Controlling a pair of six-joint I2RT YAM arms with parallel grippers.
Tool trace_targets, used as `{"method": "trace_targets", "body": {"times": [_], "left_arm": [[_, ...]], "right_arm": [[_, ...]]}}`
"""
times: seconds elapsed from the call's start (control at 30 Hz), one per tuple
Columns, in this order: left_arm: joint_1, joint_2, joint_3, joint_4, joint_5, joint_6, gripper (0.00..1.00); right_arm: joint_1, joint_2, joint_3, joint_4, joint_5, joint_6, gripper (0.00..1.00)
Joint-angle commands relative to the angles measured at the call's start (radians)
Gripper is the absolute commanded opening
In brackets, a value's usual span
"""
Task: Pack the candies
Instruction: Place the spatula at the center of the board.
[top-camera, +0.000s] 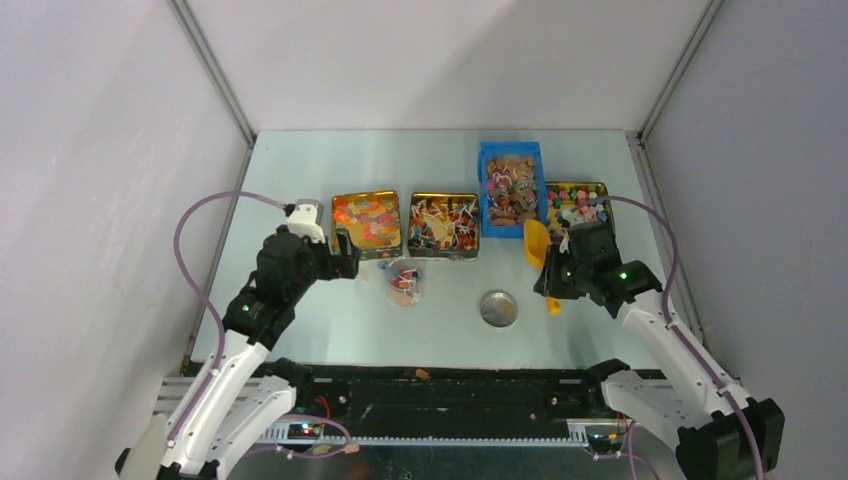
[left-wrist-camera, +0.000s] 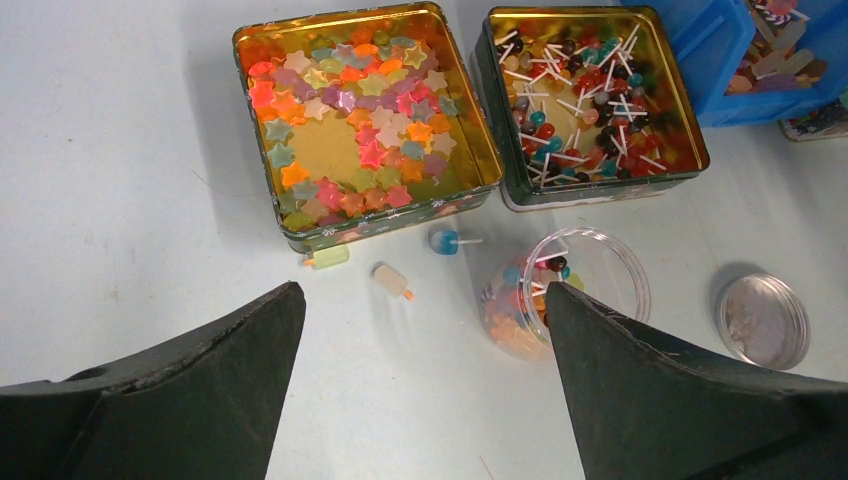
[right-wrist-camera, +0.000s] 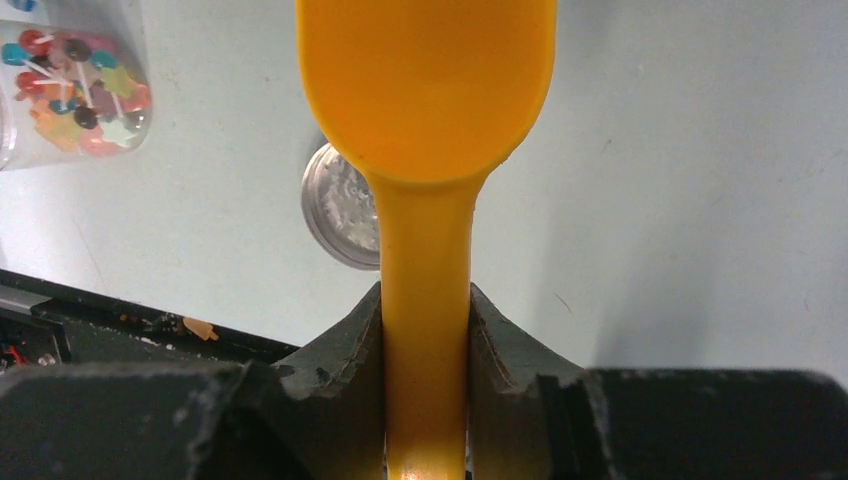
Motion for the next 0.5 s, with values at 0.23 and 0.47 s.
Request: {"method": "trace_targets", "body": {"times": [0.23, 0.47], "left_arm": [[-0.008, 0.001, 0.023, 0.015, -0.007, 0.02, 0.98], [-0.008, 0.004, 0.024, 0.015, -0.007, 0.02, 0.98]], "right_arm": [[0.009, 0.161, -0.063, 0.155, 0.049, 0.051, 0.0], [0.034, 0.249, -0.095, 0.214, 0.142, 0.049, 0.0]]}}
